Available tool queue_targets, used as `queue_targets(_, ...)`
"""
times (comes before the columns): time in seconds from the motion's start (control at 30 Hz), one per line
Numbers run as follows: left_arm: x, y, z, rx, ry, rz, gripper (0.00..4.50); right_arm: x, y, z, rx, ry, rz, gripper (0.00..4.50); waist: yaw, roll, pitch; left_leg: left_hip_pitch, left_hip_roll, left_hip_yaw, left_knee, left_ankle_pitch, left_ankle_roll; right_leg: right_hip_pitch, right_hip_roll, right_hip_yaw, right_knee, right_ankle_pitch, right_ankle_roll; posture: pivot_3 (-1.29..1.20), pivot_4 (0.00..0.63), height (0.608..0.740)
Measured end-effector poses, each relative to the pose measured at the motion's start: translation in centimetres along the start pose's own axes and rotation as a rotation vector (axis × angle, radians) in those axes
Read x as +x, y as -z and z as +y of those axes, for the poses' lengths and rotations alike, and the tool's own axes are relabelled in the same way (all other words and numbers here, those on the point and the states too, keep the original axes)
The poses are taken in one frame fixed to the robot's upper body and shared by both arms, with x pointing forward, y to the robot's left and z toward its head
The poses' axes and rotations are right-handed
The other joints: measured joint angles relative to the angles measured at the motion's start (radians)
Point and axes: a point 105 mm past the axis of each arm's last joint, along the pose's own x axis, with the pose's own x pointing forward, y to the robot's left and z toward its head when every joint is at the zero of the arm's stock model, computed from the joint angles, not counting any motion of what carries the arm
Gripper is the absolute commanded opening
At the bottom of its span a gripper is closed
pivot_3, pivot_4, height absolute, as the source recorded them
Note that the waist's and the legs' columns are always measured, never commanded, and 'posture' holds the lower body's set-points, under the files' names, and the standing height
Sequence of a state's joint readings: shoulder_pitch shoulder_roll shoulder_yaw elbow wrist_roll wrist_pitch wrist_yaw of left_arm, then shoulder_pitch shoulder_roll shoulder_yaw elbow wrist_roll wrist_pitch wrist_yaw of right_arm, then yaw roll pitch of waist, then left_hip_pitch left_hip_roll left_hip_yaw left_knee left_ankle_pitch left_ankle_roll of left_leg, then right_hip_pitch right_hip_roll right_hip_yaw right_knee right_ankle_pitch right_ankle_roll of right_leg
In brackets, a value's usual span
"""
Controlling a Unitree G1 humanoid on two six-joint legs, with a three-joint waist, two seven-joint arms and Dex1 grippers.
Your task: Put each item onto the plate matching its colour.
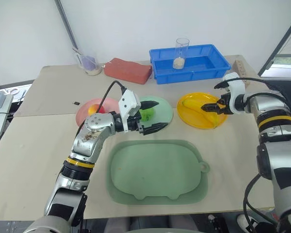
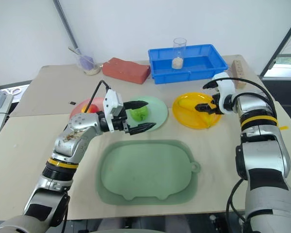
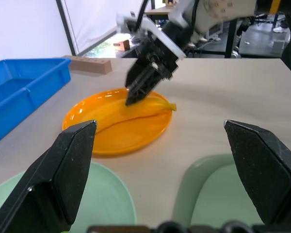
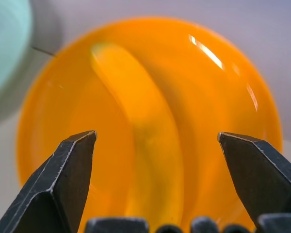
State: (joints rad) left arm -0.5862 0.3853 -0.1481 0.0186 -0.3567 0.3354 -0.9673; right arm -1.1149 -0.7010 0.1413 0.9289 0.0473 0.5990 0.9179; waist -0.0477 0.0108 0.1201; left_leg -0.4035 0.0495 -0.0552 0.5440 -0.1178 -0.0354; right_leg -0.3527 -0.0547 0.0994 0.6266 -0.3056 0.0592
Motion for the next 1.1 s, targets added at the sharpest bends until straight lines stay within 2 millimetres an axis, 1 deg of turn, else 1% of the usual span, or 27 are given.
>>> queue_targets(0.03, -0.7, 0.2, 0.5, 0.007, -0.010, 0.027, 4.50, -0.8, -0.6, 0.2, -0.043, -0.022, -0.026, 4.47, 0.000, 0.000, 0.000, 0.000, 0.000, 0.000, 0.000, 0.000, 0.000, 0.000, 0.000, 0.000, 0.000, 0.000, 0.000, 0.00, 0.150, 0.740)
queue_targets(0.1, -2.6, 0.7, 1.8, 0.031, -0.043, 0.097, 4.50, -2.4, -1.1, 0.6, -0.124, -0.074, -0.069, 4.47, 0.001, 0.001, -0.001, 0.001, 0.000, -0.001, -0.001, 0.000, 0.000, 0.000, 0.000, 0.000, 0.000, -0.001, 0.001, 0.00, 0.150, 0.740)
queue_targets(0.13, -3.7, 0.9, 2.4, 0.045, -0.062, 0.138, 4.50, -3.4, -0.9, 1.2, -0.168, -0.109, -0.090, 4.47, 0.002, 0.001, -0.001, 0.001, 0.000, -0.001, -0.001, 0.000, 0.000, 0.000, 0.000, 0.000, -0.001, -0.001, 0.000, 0.00, 0.150, 0.740)
queue_targets(0.2, -6.1, 1.5, 3.6, 0.072, -0.103, 0.209, 4.50, -4.5, 0.0, 2.7, -0.233, -0.188, -0.119, 4.47, 0.003, 0.001, -0.001, 0.002, 0.000, 0.000, -0.002, 0.000, 0.000, 0.001, 0.000, 0.000, -0.001, -0.002, 0.000, 0.00, 0.150, 0.740)
queue_targets(0.3, -9.0, 2.0, 4.2, 0.087, -0.157, 0.260, 4.50, -5.8, 1.6, 5.5, -0.298, -0.293, -0.167, 4.47, 0.000, 0.000, 0.000, 0.002, 0.000, 0.001, -0.003, 0.000, 0.000, 0.001, 0.000, 0.000, -0.001, -0.002, 0.000, 0.00, 0.150, 0.740)
queue_targets(0.37, -11.2, 2.6, 3.9, 0.071, -0.220, 0.277, 4.50, -7.3, 2.6, 7.1, -0.322, -0.317, -0.206, 4.47, 0.000, -0.002, 0.001, 0.003, 0.001, 0.001, -0.004, 0.000, 0.000, 0.001, -0.001, 0.000, -0.001, -0.003, -0.001, 0.00, 0.150, 0.740)
queue_targets(0.43, -13.9, 3.9, 2.8, 0.019, -0.306, 0.307, 4.50, -8.8, 3.7, 8.4, -0.301, -0.305, -0.248, 4.47, 0.001, -0.004, 0.002, 0.005, 0.002, 0.001, -0.004, 0.000, 0.000, 0.002, -0.001, 0.000, 0.000, -0.005, -0.003, 0.00, 0.150, 0.740)
queue_targets(0.5, -15.6, 4.6, 1.9, -0.026, -0.392, 0.316, 4.50, -9.7, 4.6, 9.4, -0.260, -0.271, -0.287, 4.47, 0.004, -0.007, 0.003, 0.005, 0.003, 0.001, -0.005, -0.001, -0.001, 0.002, -0.001, 0.000, 0.001, -0.005, -0.003, 0.00, 0.150, 0.740)
queue_targets(0.53, -16.2, 4.7, 1.6, -0.037, -0.435, 0.311, 4.50, -9.9, 5.2, 10.0, -0.241, -0.260, -0.302, 4.47, 0.006, -0.009, 0.003, 0.006, 0.003, 0.001, -0.005, -0.003, -0.004, 0.000, -0.001, -0.001, 0.001, -0.005, -0.004, 0.00, 0.150, 0.740)
queue_targets(0.6, -17.1, 4.8, 1.2, -0.058, -0.518, 0.296, 4.50, -9.7, 6.2, 11.1, -0.204, -0.239, -0.313, 4.47, 0.011, -0.011, 0.004, 0.009, 0.002, 0.002, -0.003, -0.006, -0.010, 0.001, -0.003, -0.002, 0.001, -0.009, -0.012, 0.00, 0.150, 0.740)
queue_targets(0.67, -18.3, 5.0, 1.1, -0.067, -0.611, 0.290, 4.50, -9.4, 7.3, 11.8, -0.157, -0.198, -0.325, 4.47, 0.014, -0.012, 0.004, 0.008, 0.001, 0.005, -0.004, -0.007, -0.011, 0.000, -0.005, -0.002, 0.000, -0.010, -0.013, 0.00, 0.150, 0.740)
queue_targets(0.73, -19.6, 5.8, 1.0, -0.096, -0.697, 0.296, 4.50, -9.0, 8.8, 12.2, -0.101, -0.160, -0.315, 4.47, 0.018, -0.012, 0.004, 0.008, 0.000, 0.005, -0.003, -0.007, -0.011, 0.000, -0.007, -0.002, -0.002, -0.010, -0.014, 0.00, 0.150, 0.740)
queue_targets(0.8, -20.4, 6.5, 0.8, -0.123, -0.756, 0.302, 4.50, -8.9, 9.9, 12.1, -0.071, -0.116, -0.306, 4.47, 0.021, -0.012, 0.004, 0.006, 0.000, 0.006, -0.002, -0.007, -0.012, 0.000, -0.007, -0.001, -0.004, -0.010, -0.014, 0.00, 0.150, 0.740)
queue_targets(0.93, -21.0, 8.0, 0.0, -0.167, -0.820, 0.317, 4.50, -8.7, 11.2, 12.0, -0.061, -0.028, -0.316, 4.47, 0.025, -0.013, 0.004, 0.005, 0.000, 0.006, -0.003, -0.007, -0.012, 0.000, -0.007, -0.001, -0.006, -0.010, -0.014, 0.00, 0.150, 0.740)
queue_targets(1.0, -20.8, 8.7, -0.6, -0.195, -0.823, 0.318, 4.50, -8.4, 11.4, 12.0, -0.038, 0.001, -0.329, 4.47, 0.025, -0.013, 0.003, 0.005, 0.000, 0.006, -0.003, -0.007, -0.012, 0.000, -0.007, -0.001, -0.006, -0.009, -0.015, 0.00, 0.150, 0.740)
queue_targets(1.1, -20.0, 8.8, -0.9, -0.200, -0.799, 0.316, 4.50, -8.2, 11.3, 12.2, -0.030, 0.016, -0.338, 4.47, 0.026, -0.013, 0.004, 0.005, 0.001, 0.005, -0.004, -0.007, -0.012, -0.001, -0.006, -0.002, -0.005, -0.009, -0.015, 0.00, 0.150, 0.740)
